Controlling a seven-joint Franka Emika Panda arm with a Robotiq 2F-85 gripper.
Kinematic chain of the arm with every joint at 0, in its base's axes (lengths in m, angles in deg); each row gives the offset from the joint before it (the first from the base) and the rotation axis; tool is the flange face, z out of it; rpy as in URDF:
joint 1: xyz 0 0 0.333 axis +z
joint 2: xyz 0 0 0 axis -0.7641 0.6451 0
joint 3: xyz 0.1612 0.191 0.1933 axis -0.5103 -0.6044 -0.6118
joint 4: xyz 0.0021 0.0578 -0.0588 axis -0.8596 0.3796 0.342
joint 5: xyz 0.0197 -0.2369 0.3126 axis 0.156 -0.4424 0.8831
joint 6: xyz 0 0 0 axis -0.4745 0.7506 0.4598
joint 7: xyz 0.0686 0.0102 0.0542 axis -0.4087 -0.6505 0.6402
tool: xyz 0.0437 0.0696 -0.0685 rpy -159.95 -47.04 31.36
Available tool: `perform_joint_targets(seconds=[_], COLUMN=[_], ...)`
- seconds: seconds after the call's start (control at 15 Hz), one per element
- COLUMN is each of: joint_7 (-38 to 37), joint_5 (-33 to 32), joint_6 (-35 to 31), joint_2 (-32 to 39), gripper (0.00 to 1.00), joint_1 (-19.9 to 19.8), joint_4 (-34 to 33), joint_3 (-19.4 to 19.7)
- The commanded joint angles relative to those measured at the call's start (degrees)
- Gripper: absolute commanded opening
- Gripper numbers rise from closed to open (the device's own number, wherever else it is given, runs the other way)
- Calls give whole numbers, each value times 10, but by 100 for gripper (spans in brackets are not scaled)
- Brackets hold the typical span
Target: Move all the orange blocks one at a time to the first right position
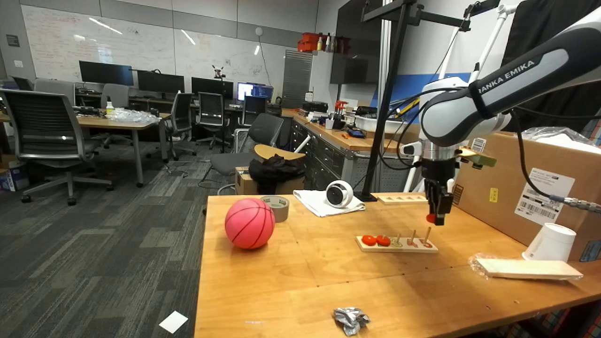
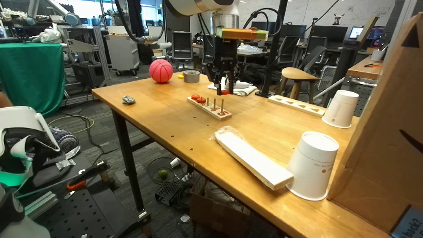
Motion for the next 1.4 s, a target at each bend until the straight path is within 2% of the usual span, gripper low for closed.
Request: perform_joint_targets(seconds=[0.0, 0.73, 1.27, 1.33], joint_7=[4, 14, 17, 14], joint_5=[11, 33, 31, 28], joint_6=[-16, -76, -77, -77], joint_2=[-7, 4, 14, 13], gripper=[24, 24, 25, 65], joint_1=[-8, -17, -17, -16], joint_4=[17, 33, 31, 31], joint_3=[-5, -5, -7, -7])
